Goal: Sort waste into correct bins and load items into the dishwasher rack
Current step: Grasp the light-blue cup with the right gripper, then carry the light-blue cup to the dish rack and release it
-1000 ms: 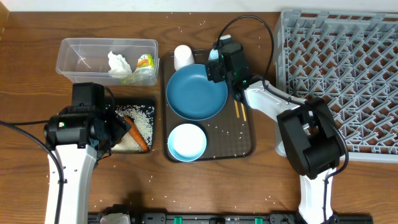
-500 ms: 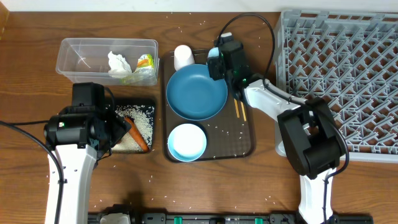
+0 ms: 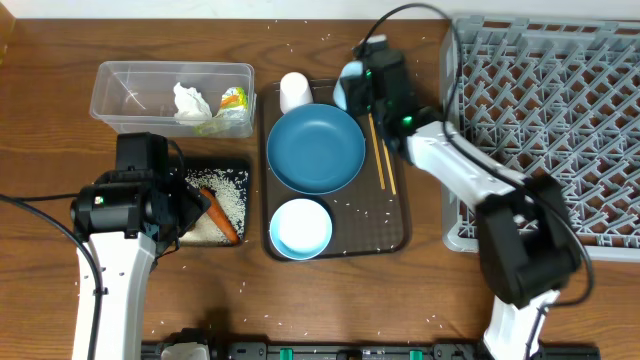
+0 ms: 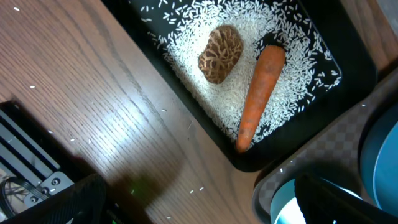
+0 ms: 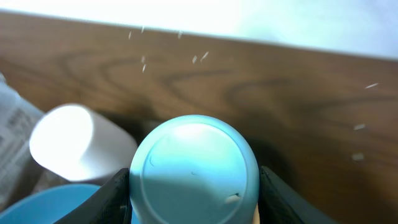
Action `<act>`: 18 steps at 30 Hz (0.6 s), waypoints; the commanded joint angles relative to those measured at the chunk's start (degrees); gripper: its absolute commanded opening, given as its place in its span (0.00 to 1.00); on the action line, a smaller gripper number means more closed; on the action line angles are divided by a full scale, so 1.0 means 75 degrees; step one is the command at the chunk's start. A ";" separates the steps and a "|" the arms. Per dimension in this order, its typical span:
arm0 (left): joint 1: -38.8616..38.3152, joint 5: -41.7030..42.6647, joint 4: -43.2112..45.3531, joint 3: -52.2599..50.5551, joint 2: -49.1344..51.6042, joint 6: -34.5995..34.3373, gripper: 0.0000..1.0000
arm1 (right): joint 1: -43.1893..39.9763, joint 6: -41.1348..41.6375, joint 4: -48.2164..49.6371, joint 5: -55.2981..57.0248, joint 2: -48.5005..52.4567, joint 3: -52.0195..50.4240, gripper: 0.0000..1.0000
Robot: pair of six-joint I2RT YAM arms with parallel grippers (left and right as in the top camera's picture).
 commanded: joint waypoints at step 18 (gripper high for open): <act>0.0026 -0.0149 -0.0023 -0.0003 0.0015 0.0128 0.98 | -0.3952 -0.0259 -0.2154 0.0152 -0.2955 0.0207 0.45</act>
